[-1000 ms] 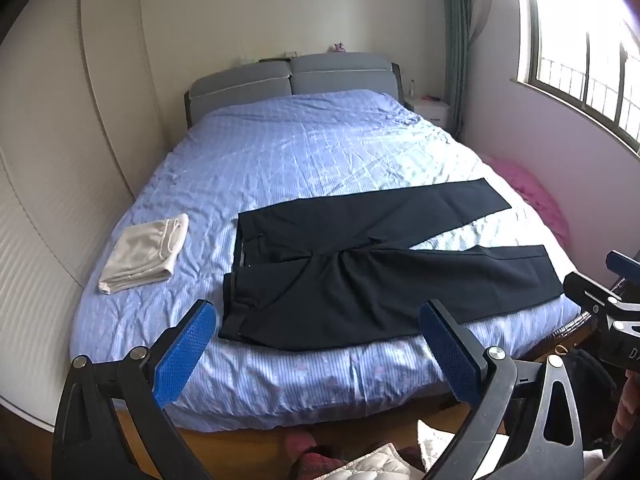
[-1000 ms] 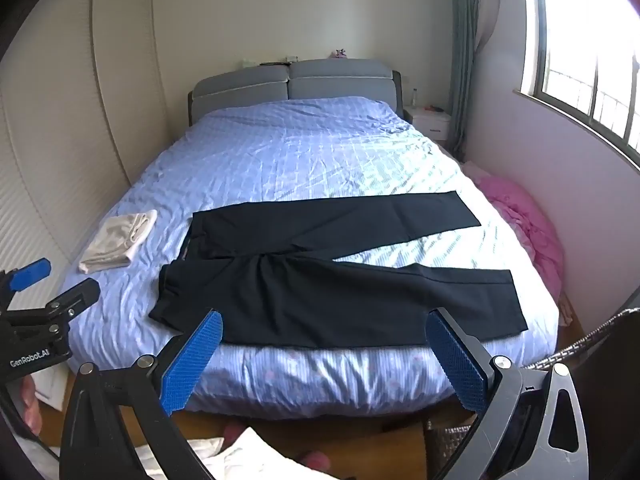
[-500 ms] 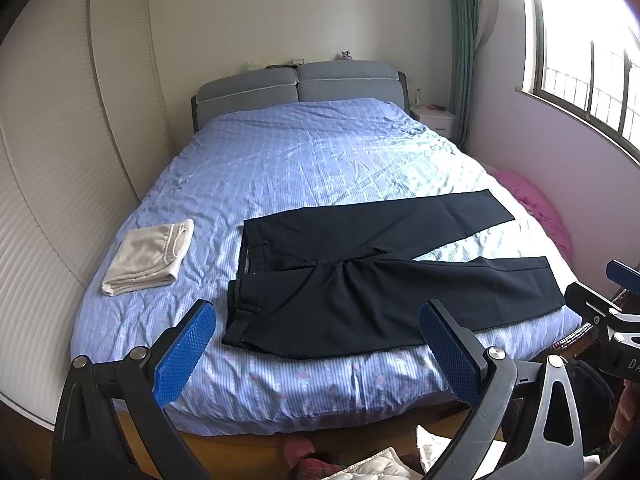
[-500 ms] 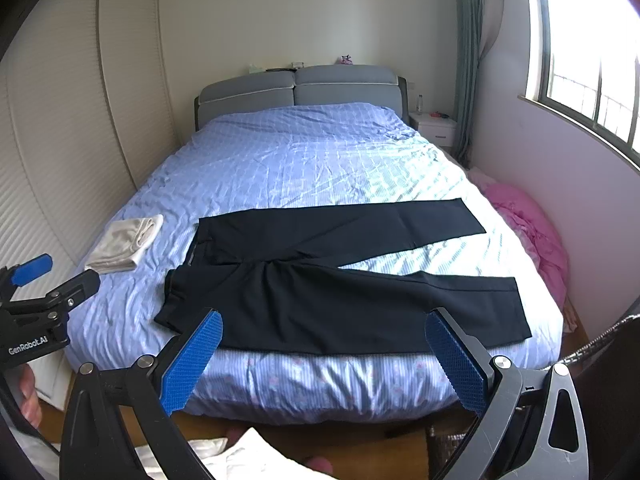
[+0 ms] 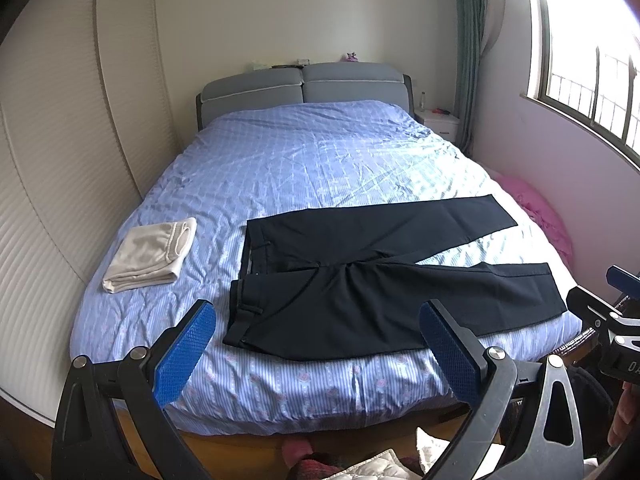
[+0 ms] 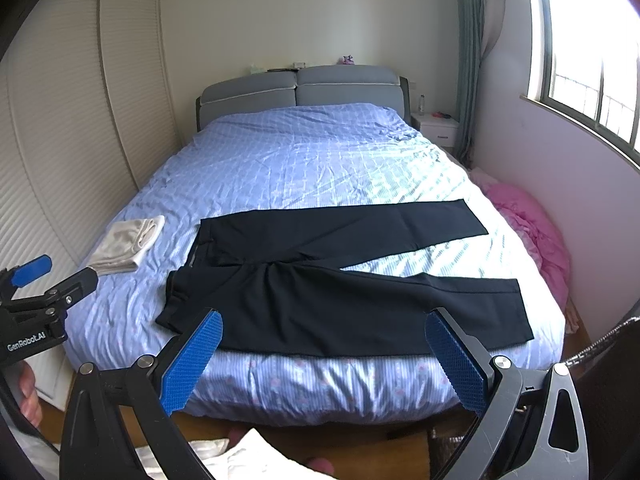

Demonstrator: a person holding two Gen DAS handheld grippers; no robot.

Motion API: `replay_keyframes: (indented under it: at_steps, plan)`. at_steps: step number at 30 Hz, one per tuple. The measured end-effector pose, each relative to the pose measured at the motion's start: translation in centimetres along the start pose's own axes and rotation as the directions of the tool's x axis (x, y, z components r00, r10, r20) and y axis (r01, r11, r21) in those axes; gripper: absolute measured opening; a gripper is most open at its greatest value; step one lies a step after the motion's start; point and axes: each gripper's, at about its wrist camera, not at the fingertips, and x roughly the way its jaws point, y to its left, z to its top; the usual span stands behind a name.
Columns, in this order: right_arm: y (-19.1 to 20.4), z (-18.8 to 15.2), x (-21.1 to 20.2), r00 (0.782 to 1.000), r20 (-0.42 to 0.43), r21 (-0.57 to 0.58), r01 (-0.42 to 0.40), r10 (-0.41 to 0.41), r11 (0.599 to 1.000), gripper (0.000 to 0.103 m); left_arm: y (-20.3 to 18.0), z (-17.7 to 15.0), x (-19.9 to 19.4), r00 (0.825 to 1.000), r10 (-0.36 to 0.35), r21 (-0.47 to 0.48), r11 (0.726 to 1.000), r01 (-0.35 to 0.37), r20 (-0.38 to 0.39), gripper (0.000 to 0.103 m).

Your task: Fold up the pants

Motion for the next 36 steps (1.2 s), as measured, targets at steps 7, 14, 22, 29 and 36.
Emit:
replay_keyframes:
  at_steps: [7, 14, 22, 29, 36]
  plan:
    - [-0.15, -0.08, 0.15, 1.0, 0.0, 0.0, -0.003, 0.003, 1.0, 0.103, 0.01, 0.27, 0.0, 1.0, 0.004, 0.0, 1.0, -0.004, 0.001, 0.103]
    - [-0.22, -0.01, 0.31, 1.0, -0.001, -0.003, -0.009, 0.009, 1.0, 0.103, 0.11, 0.33, -0.03, 1.0, 0.005, -0.003, 1.0, -0.005, 0.001, 0.103]
    - [-0.13, -0.11, 0.29, 1.0, -0.003, -0.001, -0.01, 0.01, 1.0, 0.103, 0.28, 0.29, 0.0, 1.0, 0.004, -0.003, 1.0, -0.004, 0.002, 0.103]
    - [-0.14, -0.14, 0.38, 1.0, -0.004, -0.003, -0.012, 0.012, 1.0, 0.103, 0.35, 0.26, 0.02, 1.0, 0.004, -0.004, 1.0, -0.004, 0.002, 0.103]
    - [-0.15, -0.22, 0.37, 1.0, -0.005, -0.004, -0.014, 0.014, 1.0, 0.103, 0.37, 0.11, 0.02, 1.0, 0.003, -0.003, 1.0, -0.003, 0.003, 0.103]
